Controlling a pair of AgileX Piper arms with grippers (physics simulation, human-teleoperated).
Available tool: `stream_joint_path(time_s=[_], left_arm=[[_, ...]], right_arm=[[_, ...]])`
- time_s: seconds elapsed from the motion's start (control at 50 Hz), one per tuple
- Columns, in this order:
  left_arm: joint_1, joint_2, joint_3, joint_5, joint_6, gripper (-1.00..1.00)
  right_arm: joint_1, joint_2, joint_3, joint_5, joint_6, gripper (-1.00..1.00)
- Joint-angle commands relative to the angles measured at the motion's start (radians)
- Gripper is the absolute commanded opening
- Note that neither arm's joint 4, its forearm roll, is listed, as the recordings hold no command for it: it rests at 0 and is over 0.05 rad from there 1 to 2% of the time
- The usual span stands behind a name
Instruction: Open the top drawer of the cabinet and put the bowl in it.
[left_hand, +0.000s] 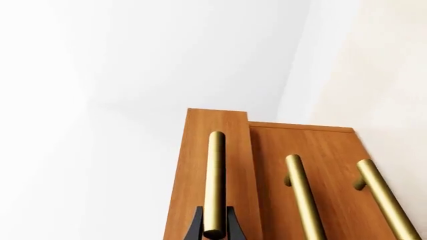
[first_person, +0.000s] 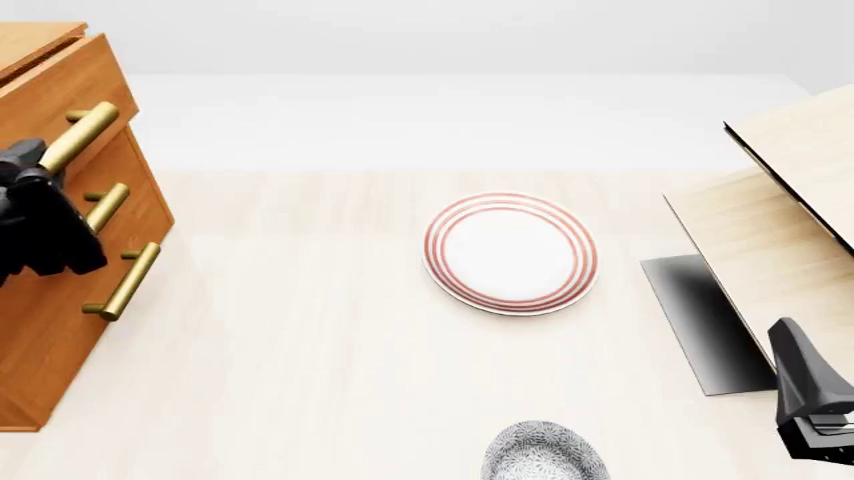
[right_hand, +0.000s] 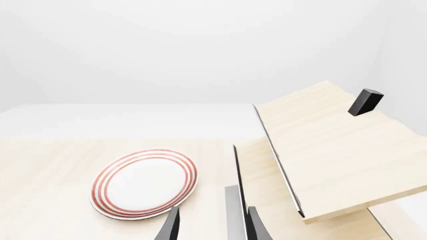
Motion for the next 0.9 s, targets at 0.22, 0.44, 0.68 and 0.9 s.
stream_joint_path(time_s=[0.22, 0.44, 0.68, 0.9], left_arm=[[-0.078, -0.116, 0.012, 0.056, 0.023, -1.0], [-0.091, -0.186, 0.075, 0.065, 0.027, -1.0], [-0.154, -0.152, 0.077, 0.02, 0.045, -1.0], [-0.195, -0.101, 0.075, -0.021, 0.049, -1.0]], right_arm=[[0.0, 0.0, 0.002, -0.001, 0.0, 1.0], [0.0, 0.0, 0.002, -0.001, 0.0, 1.0], [0.0, 0.0, 0.002, -0.001, 0.0, 1.0], [0.0, 0.0, 0.002, -0.001, 0.0, 1.0]])
